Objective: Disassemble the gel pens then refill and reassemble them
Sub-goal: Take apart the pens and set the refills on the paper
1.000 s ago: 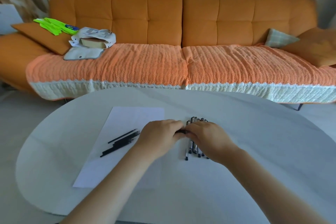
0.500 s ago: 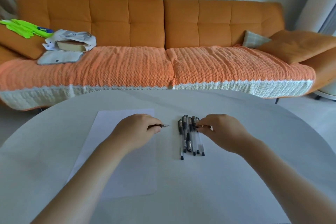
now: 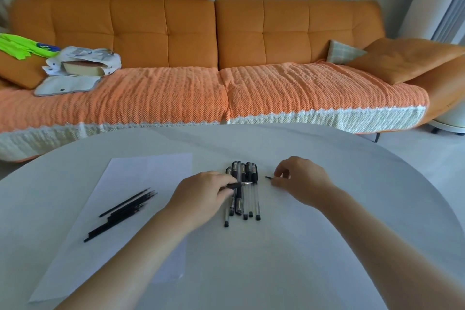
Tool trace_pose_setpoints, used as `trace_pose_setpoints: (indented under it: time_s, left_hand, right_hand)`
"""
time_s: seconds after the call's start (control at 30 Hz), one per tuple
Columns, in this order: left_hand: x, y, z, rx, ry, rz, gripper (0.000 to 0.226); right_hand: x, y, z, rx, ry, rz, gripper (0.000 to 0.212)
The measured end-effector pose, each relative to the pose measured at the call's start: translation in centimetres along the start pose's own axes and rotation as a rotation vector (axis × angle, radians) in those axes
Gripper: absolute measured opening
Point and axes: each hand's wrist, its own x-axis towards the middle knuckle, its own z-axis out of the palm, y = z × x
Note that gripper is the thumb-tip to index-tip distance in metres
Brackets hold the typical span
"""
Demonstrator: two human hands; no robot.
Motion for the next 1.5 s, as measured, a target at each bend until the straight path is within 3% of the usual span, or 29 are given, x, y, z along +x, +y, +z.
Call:
trace_pose_setpoints:
  time_s: [0.13,0.27,0.4,0.57,0.73,0.93,1.03,1.13,1.23,1.3,1.4,1.5]
  left_hand:
    - [0.2,0.2,-0.1,-0.023,0.034,-0.003,0.018]
    - [0.2,0.3,-0.7,-0.007,0.100,0.029,0.014]
    - [0.4,0.8,-1.2,-0.065,0.157,0.095,0.013]
    - [0.6,1.0,-1.4,-0.095,0.188,0.154,0.008]
    - [0.9,1.1,-1.8,-0.134,0.073,0.092,0.008]
    - [1.2,0.8,-2.9,-0.317,-0.086,-0.040,0.018]
    - [1.0,0.6,-3.2,-0.356,-0.127,-0.071,0.020]
    - [0.8,0.5,-3.5,-0.239,-0.083,-0.043,0.008]
    - [0.5,0.7,-3.2,-0.035,0.049,0.077,0.013]
    - [0.6,0.7,-3.0,0.045,0.103,0.134,0.012]
    - [0.7,0.7,-3.5,0.045,0.034,0.057,0.012]
    - [0.7,0.4,-3.8,-0.133,-0.103,-0.070,0.025]
  right_hand:
    - [-0.4,-0.3,-0.6,-0.062,0.010,-0.052,0.031]
    - [-1.5,-2.3,-2.1,-0.009,0.149,-0.230,0.032]
    - [-2.4,-4.4,-2.2,0.019,0.081,-0.402,0.030]
    - [-2.2,-4.6,-2.0,-0.057,0.027,-0.426,0.028]
    - [-1.8,-4.8,-1.7,-0.189,0.101,-0.459,0.028]
    - [-1.3,-4.4,-0.5,-0.149,0.329,-0.605,0.015]
    - [-1.1,-4.6,-0.1,-0.161,0.377,-0.647,0.021]
    - [-1.0,-5.0,-0.1,-0.132,0.358,-0.634,0.023]
    - [-1.1,-5.2,-0.4,-0.096,0.298,-0.592,0.020]
    - [-1.3,-5.3,-0.2,-0.108,0.365,-0.618,0.020]
    - [-1.6,-5.6,0.2,-0.169,0.486,-0.645,0.024]
    - [-1.6,-5.7,0.4,-0.226,0.554,-0.657,0.029]
